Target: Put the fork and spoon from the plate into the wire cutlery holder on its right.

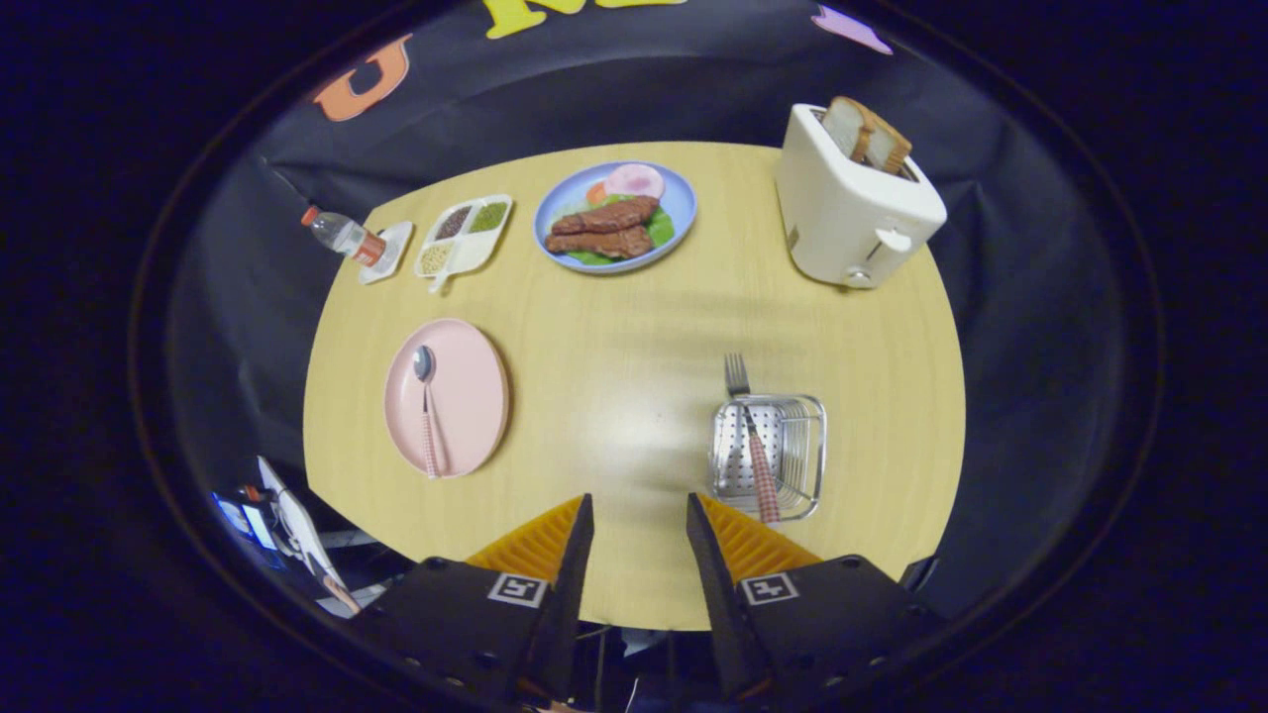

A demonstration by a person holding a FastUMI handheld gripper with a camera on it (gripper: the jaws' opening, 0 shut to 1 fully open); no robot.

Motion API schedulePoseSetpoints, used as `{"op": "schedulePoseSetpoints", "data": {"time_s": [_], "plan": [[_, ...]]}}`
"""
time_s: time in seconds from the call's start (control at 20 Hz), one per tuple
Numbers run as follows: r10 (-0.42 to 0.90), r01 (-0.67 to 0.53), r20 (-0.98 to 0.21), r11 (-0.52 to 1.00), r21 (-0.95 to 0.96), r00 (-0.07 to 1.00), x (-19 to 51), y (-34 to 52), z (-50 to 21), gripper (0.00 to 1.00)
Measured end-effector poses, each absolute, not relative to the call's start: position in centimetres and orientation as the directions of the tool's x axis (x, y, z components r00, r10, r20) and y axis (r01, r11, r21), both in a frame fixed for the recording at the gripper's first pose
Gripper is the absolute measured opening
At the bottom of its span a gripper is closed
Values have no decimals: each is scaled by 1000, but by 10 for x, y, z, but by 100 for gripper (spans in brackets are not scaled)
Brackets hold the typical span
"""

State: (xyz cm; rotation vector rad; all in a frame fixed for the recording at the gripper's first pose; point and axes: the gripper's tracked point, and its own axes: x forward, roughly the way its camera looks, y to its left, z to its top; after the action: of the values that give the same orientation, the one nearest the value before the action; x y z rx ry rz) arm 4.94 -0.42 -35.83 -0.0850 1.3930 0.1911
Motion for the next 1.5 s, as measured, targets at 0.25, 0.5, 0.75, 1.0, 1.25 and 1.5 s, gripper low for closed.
{"op": "schedulePoseSetpoints", "data": {"time_s": [0.25,0.5,0.75,1.0,1.25,1.5], "plan": [[104,-244,-958,969,37,268,50,56,-360,82],[141,-270,-930,962,48,340,50,114,-378,97],[171,-247,-909,966,78,381,47,160,-413,97],[210,-236,-912,963,131,351,29,208,-453,97],[176,-232,-911,968,92,374,25,241,-477,93],[139,-213,-918,975,61,372,25,261,-497,83]]}}
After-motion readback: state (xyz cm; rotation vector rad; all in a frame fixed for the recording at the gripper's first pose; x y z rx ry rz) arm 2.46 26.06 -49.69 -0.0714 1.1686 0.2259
